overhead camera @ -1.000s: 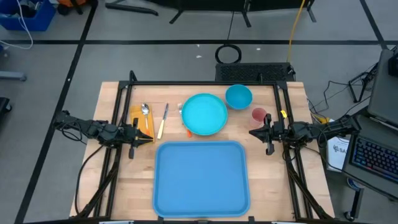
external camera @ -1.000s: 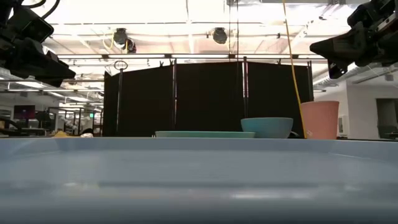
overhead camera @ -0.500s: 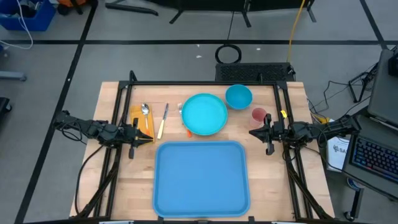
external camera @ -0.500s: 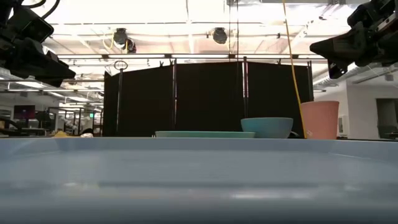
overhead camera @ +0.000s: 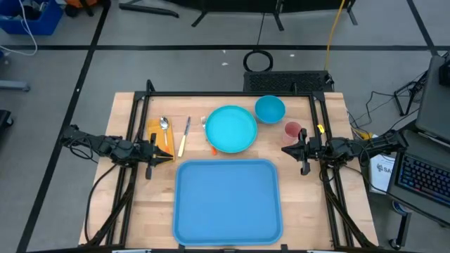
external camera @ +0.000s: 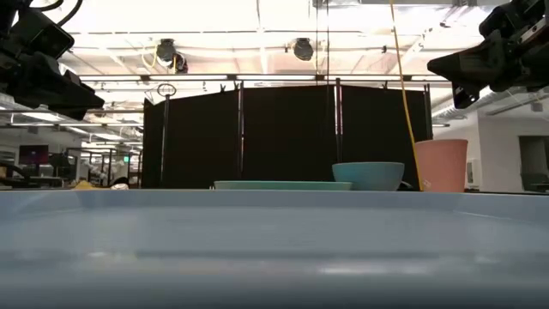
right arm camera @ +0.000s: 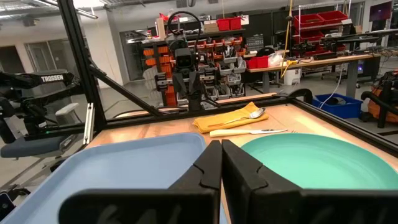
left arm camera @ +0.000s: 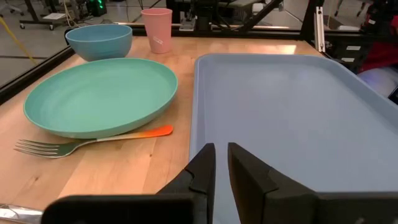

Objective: Set up tray

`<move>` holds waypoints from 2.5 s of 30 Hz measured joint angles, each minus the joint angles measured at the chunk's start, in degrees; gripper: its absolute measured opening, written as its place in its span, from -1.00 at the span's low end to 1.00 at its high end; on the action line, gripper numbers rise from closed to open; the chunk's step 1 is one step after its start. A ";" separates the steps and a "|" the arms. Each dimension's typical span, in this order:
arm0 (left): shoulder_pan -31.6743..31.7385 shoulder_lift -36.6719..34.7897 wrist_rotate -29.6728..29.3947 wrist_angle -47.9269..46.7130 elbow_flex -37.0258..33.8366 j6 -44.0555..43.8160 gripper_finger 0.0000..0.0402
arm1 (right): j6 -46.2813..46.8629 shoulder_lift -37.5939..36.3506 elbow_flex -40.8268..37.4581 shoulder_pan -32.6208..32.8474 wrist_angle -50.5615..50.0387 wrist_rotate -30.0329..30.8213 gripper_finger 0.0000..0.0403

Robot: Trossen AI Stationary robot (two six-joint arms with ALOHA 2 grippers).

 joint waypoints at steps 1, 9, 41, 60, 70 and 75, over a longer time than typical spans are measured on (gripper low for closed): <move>-0.01 0.00 0.00 0.02 0.00 0.00 -0.77 | 0.00 -0.02 0.02 -0.02 -0.01 0.00 -1.00; 0.01 0.00 0.00 0.02 0.00 0.00 -0.77 | 0.00 -0.02 0.02 -0.02 0.00 0.00 -1.00; -0.01 0.00 0.00 0.02 0.00 0.00 -0.77 | 0.00 -0.02 0.00 -0.02 2.79 0.00 -1.00; 0.01 -0.02 0.00 0.04 0.00 0.00 -0.77 | -9.31 0.56 0.00 -0.98 15.33 0.13 -1.00; 0.01 0.00 0.00 0.07 0.00 7.79 -0.77 | -15.77 4.55 0.00 -1.44 18.65 0.09 -1.00; 0.00 -0.01 -0.04 0.51 0.00 9.81 -0.77 | -14.73 8.74 0.00 -1.44 18.95 0.07 -1.00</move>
